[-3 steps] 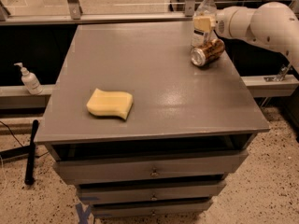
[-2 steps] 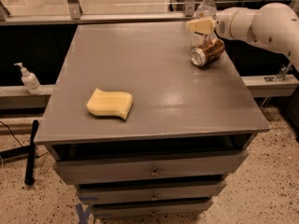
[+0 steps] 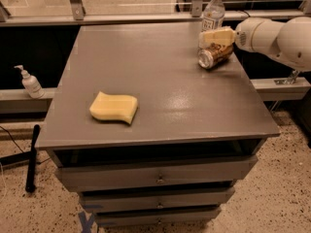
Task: Move blue plastic bottle near orange can
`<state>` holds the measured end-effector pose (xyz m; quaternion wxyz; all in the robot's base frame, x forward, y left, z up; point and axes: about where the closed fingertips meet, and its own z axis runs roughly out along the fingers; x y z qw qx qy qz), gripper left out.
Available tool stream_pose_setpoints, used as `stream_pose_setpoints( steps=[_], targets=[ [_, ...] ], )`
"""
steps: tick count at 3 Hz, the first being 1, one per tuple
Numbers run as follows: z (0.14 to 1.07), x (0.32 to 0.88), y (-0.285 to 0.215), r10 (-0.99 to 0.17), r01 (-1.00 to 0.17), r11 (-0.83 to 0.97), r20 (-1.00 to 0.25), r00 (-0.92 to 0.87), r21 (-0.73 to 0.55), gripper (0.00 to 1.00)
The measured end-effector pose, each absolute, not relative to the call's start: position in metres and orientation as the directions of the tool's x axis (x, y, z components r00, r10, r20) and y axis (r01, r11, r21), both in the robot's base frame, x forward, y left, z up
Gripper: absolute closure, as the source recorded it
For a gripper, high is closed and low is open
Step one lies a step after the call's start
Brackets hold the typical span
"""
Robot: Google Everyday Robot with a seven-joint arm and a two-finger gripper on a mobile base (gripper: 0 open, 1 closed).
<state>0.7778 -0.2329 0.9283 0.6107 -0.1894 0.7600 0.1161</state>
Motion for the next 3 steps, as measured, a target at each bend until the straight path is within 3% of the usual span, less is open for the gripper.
stream_pose_setpoints(
  steps=[3],
  targets=[
    [0.957,0.668,-0.339,-0.131,-0.351,0.930,-0.991,-0.039,-0.109,0.00]
  ],
)
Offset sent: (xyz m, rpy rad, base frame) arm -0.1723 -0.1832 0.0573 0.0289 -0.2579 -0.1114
